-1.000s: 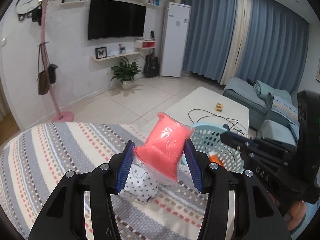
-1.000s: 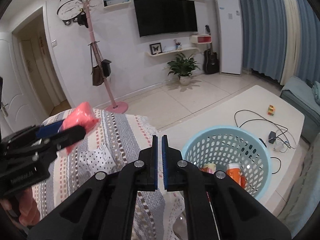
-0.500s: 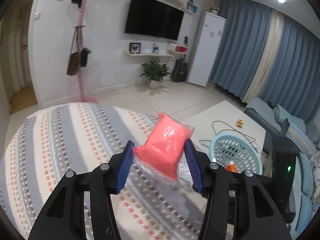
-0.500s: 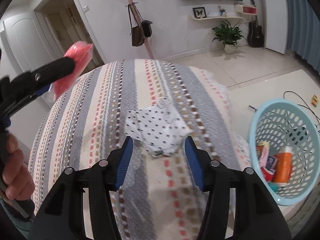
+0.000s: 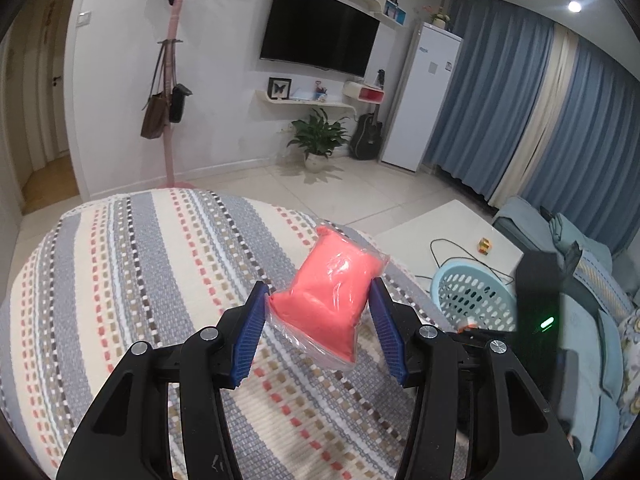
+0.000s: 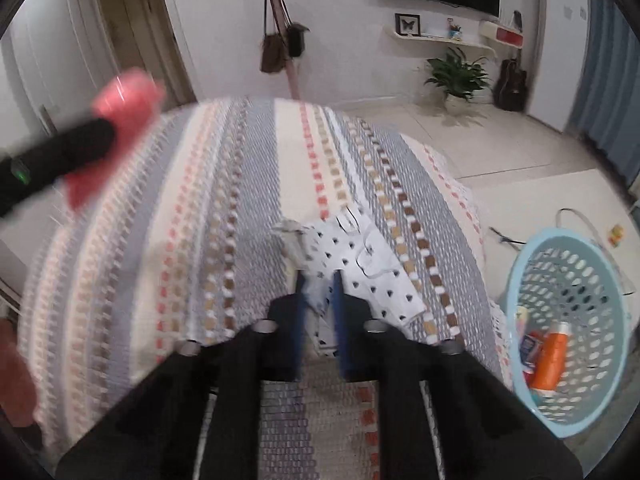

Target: Collect trash

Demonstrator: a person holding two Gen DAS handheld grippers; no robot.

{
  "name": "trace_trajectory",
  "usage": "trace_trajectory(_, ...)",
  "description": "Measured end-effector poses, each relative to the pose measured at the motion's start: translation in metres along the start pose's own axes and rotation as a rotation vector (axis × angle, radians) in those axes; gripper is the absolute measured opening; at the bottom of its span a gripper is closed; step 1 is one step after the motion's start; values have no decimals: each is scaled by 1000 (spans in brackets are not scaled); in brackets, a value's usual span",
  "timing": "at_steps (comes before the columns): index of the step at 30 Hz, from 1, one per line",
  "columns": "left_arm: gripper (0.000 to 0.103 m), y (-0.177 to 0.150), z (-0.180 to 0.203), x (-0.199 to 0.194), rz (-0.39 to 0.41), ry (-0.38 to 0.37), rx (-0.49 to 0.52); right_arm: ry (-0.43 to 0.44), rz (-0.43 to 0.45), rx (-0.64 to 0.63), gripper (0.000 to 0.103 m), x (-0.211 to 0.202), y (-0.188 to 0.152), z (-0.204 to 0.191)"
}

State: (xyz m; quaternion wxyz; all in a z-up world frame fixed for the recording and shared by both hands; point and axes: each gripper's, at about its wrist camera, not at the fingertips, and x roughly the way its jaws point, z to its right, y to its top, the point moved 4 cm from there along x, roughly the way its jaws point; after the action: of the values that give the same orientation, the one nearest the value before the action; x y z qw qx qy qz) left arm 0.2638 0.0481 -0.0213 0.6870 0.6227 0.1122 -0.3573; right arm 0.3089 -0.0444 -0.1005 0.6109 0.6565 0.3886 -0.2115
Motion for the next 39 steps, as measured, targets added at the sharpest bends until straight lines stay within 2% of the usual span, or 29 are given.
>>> trace_trajectory(3, 50, 2, 15, 2, 12, 18, 57, -19, 63, 45, 4, -23, 6, 19)
trace_trajectory(7, 50, 10, 47, 6, 31, -30, 109, -45, 161, 154, 4, -66, 12, 66)
trace_trajectory(14, 50, 22, 115, 42, 6, -132, 185, -129, 201, 315, 4, -108, 0, 155)
trace_trajectory(18, 50, 20, 157, 70, -19, -167, 235, -202, 188, 397, 4, -116, -19, 200)
trace_trajectory(23, 51, 5, 203, 116, -93, -212, 277, -256, 155, 489, 4, -116, -42, 248)
trace_trajectory(28, 52, -9, 225, 156, -154, -213, 270, -284, 126, 544, 4, -113, -62, 275)
trace_trajectory(32, 54, -18, 230, 173, -189, -215, 258, -293, 102, 570, 4, -106, -70, 290)
trace_trajectory(36, 71, -22, 230, 179, -206, -222, 236, -264, 79, 589, 5, -98, -73, 295)
trace_trajectory(39, 78, -23, 226, 176, -211, -225, 218, -254, 77, 595, 5, -98, -76, 296)
